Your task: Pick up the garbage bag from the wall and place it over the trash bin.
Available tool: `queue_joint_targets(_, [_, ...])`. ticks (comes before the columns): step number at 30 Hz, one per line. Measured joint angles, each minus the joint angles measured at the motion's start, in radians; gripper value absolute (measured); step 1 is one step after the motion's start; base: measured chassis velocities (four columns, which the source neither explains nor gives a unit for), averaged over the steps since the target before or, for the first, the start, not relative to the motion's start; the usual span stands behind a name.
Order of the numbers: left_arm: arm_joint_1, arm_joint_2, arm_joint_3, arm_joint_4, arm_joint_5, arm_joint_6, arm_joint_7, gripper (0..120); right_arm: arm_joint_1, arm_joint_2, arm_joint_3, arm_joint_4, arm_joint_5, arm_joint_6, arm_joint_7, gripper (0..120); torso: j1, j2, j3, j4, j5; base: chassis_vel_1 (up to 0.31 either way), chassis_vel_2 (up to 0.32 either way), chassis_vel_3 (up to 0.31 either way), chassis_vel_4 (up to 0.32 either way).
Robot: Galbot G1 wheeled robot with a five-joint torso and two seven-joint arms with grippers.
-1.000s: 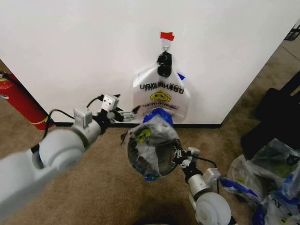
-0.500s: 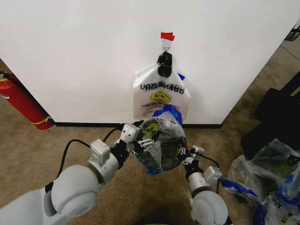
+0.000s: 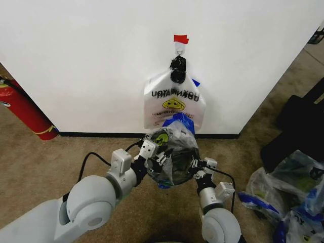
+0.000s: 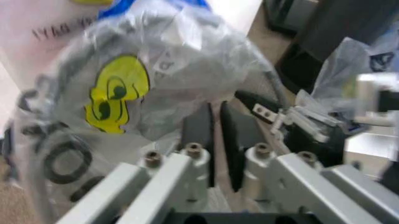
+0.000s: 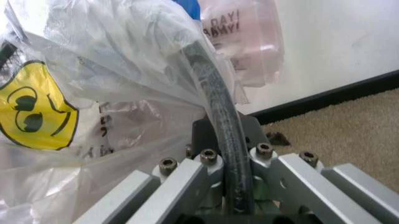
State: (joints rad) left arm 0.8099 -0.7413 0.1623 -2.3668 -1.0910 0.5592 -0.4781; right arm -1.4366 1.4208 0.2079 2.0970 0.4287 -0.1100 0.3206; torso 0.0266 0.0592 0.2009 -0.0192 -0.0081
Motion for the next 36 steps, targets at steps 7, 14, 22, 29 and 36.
queue_joint_targets(7, [-0.055,-0.083,0.106,0.145,0.051,-0.015,-0.038,0,0.001,0.005,-0.006,-0.023,-0.016,0.000,0.003,0,0.000,0.000,0.000,0.0000,0.0002,0.000,0.000,0.000,0.000])
queue_joint_targets(14, [-0.138,-0.150,0.193,0.250,0.069,-0.018,-0.091,0,0.008,0.007,-0.006,-0.032,-0.024,0.000,0.008,0,0.000,0.000,0.000,-0.0001,0.0002,0.000,0.000,0.000,0.000])
queue_joint_targets(22, [-0.202,-0.249,0.259,0.356,0.097,-0.074,-0.131,0,0.003,0.011,-0.008,-0.028,-0.063,0.000,-0.008,0,0.000,0.000,0.000,-0.0002,0.0003,0.000,0.000,0.000,0.000])
queue_joint_targets(29, [-0.216,-0.314,0.281,0.445,0.139,-0.081,-0.133,0,0.004,0.016,-0.008,-0.014,-0.040,-0.007,-0.001,0,0.000,0.000,0.000,-0.0001,0.0002,0.000,0.000,0.000,0.000])
queue_joint_targets(36, [-0.229,-0.370,0.298,0.526,0.128,-0.081,-0.143,0,0.006,0.016,-0.008,0.001,-0.018,-0.020,0.004,0,0.000,0.000,0.000,-0.0002,0.0002,0.000,0.000,0.000,0.000])
